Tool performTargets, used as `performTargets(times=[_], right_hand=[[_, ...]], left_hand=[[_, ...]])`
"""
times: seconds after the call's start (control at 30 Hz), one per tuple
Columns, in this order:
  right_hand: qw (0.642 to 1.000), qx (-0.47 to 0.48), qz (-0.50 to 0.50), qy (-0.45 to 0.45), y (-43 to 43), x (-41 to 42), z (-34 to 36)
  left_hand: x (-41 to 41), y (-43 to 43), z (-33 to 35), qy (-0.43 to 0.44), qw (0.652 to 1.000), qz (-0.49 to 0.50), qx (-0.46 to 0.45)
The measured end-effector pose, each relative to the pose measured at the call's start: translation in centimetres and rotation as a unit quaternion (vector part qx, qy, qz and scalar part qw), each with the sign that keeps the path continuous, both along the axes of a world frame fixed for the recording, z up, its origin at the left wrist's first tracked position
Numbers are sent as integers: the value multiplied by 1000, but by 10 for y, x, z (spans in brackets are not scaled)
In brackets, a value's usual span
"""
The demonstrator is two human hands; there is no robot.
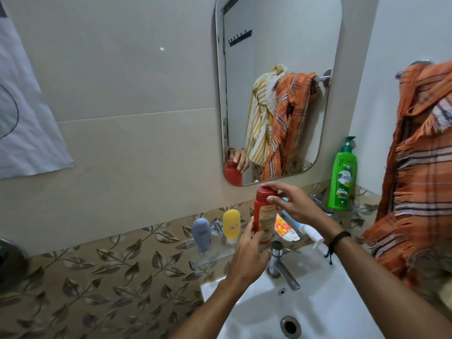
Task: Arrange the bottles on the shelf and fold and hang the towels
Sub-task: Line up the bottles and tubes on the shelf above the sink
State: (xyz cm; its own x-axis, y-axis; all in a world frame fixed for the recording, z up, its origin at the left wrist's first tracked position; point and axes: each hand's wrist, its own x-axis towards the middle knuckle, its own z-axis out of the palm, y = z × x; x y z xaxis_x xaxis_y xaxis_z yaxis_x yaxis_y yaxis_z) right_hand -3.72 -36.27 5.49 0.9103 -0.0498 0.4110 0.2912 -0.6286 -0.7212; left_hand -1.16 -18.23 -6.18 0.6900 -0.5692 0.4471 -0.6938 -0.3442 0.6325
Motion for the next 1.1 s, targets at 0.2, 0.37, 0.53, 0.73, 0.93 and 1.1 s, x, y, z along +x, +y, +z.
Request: performTargets(times=[0.2, 0.37, 0.53, 0.73, 0.93, 1.1], right_hand=[[999, -12, 31, 40, -4, 23, 10], [998, -24, 30, 46, -10, 31, 11], [998, -21, 23, 49, -15, 32, 10], [998, -36, 13, 49, -18, 32, 6], [1000, -4, -18, 10, -17, 17, -1], [984, 67, -144, -84, -31, -14, -32]], left_hand=[[5, -9, 1, 76, 997, 23, 3], [9, -15, 7, 112, 993, 26, 11], [13, -23, 7, 130, 991, 32, 19], [16, -29, 6, 138, 990, 34, 13], [20, -29, -8, 140, 989, 46, 13], [18, -29, -17, 139, 989, 52, 11]])
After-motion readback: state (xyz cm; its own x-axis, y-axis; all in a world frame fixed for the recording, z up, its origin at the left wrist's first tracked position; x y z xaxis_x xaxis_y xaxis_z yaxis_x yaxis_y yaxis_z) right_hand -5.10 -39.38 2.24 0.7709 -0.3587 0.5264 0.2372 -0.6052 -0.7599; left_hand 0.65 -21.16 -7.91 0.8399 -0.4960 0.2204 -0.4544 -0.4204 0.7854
